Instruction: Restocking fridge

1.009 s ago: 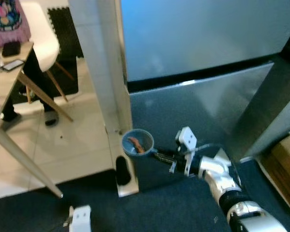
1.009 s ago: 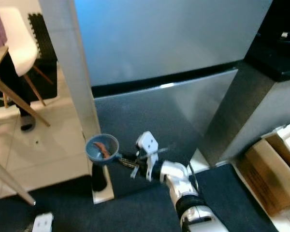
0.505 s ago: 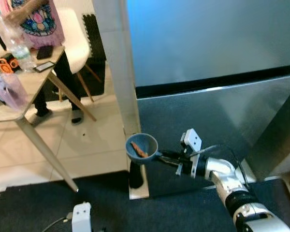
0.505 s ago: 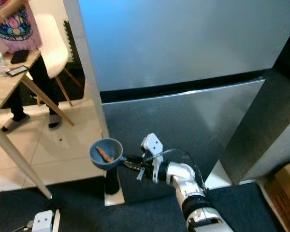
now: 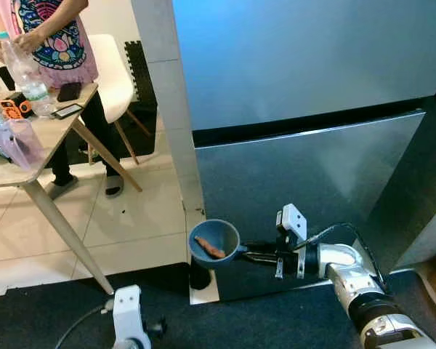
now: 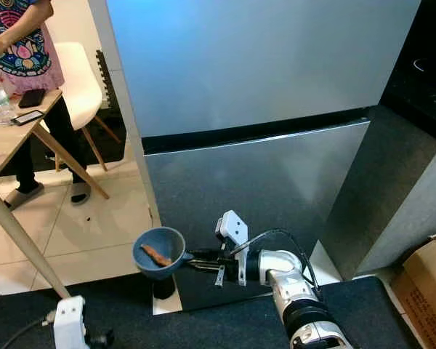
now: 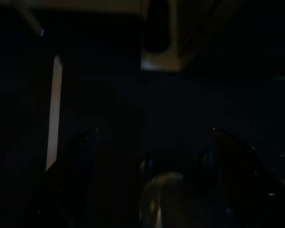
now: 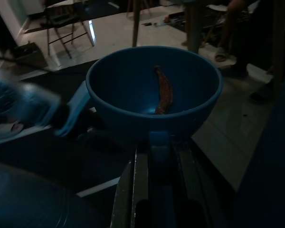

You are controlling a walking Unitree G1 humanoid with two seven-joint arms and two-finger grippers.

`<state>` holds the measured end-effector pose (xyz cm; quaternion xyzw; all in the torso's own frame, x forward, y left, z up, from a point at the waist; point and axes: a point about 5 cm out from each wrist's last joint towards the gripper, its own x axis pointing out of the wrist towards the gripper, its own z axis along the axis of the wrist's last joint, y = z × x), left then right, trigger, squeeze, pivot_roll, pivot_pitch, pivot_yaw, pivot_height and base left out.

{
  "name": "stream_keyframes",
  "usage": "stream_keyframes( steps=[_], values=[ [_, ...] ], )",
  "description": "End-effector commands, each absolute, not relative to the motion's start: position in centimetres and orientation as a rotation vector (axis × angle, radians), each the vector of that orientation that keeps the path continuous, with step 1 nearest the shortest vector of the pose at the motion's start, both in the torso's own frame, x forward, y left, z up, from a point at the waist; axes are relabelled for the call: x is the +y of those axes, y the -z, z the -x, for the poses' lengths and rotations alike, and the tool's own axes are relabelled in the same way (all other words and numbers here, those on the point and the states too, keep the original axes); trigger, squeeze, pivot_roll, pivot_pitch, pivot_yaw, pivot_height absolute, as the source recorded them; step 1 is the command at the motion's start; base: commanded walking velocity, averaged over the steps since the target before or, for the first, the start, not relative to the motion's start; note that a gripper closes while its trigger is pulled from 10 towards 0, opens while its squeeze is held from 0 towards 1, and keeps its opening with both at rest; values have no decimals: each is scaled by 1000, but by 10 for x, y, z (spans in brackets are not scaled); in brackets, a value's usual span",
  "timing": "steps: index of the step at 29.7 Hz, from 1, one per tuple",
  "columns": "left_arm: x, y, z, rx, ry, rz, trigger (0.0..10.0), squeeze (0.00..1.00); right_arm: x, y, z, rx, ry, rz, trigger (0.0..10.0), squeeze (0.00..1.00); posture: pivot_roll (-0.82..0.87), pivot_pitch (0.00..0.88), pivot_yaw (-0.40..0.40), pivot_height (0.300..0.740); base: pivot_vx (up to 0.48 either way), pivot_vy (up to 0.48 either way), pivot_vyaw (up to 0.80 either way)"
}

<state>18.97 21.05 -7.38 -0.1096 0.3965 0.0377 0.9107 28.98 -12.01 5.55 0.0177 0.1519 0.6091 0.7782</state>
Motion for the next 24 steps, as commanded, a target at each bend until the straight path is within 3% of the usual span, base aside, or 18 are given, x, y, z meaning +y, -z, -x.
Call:
stream_keyframes(
  steps=[1, 11, 24],
  values=[
    [219, 61, -208, 733, -80, 234, 10000, 0, -124, -56, -286, 344, -1351, -26, 10000, 0, -9, 0, 36, 740, 0, 0, 0],
    [227, 22, -256, 536, 55, 232, 10000, 0, -134, -58, -272, 411, -1489, 19, 10000, 0, -14, 0, 36, 740, 0, 0, 0],
    [227, -42, -309, 311, 383, 149, 10000, 0, -138, -89, -275, 308, -1532, 24, 10000, 0, -27, 0, 47, 740, 0, 0, 0]
  ],
)
